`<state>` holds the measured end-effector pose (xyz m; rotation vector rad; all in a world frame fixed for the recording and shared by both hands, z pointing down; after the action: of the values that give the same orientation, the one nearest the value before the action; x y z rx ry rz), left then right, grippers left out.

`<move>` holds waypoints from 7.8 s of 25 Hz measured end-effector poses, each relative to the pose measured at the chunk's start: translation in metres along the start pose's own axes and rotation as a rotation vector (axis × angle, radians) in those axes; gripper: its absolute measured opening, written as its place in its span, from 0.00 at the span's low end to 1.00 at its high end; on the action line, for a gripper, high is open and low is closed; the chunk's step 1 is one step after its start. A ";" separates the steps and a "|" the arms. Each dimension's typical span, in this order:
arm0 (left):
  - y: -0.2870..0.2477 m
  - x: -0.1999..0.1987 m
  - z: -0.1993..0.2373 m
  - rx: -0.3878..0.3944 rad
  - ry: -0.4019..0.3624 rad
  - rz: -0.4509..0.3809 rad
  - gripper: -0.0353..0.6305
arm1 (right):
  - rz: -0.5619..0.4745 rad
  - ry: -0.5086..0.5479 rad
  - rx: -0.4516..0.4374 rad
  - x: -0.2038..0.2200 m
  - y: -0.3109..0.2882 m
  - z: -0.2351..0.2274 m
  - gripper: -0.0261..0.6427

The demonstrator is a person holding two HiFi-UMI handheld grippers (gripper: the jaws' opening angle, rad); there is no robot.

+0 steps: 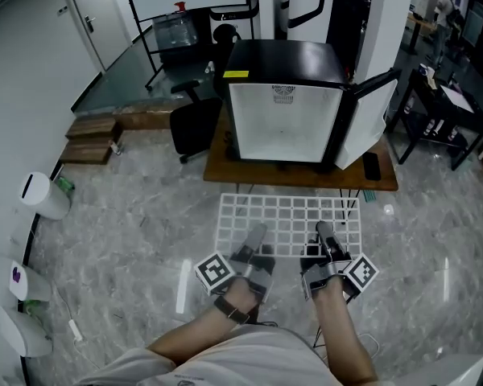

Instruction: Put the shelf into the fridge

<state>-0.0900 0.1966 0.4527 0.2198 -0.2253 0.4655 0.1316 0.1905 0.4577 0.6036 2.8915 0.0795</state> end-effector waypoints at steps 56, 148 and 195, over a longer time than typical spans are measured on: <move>-0.295 -0.150 0.150 -0.068 0.052 0.059 0.09 | 0.027 -0.046 0.070 -0.135 -0.324 -0.066 0.11; -0.426 -0.196 0.190 -0.088 -0.001 -0.216 0.14 | -0.136 -0.055 -0.007 -0.195 -0.455 -0.078 0.11; -0.330 -0.139 0.124 -0.071 -0.020 0.050 0.06 | -0.013 0.040 0.041 -0.119 -0.356 -0.039 0.07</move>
<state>-0.0772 -0.1810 0.4818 0.1499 -0.2668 0.5043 0.0918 -0.1839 0.4846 0.5965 2.9419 0.0313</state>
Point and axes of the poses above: the fingertips, and each gripper's own axes: y backward along the fingers, z to its left, x out of its underside, the point moved 7 cm from there along y, backward along the fingers, and after that the axes turned 13 degrees about -y, right-handed, at the moved point
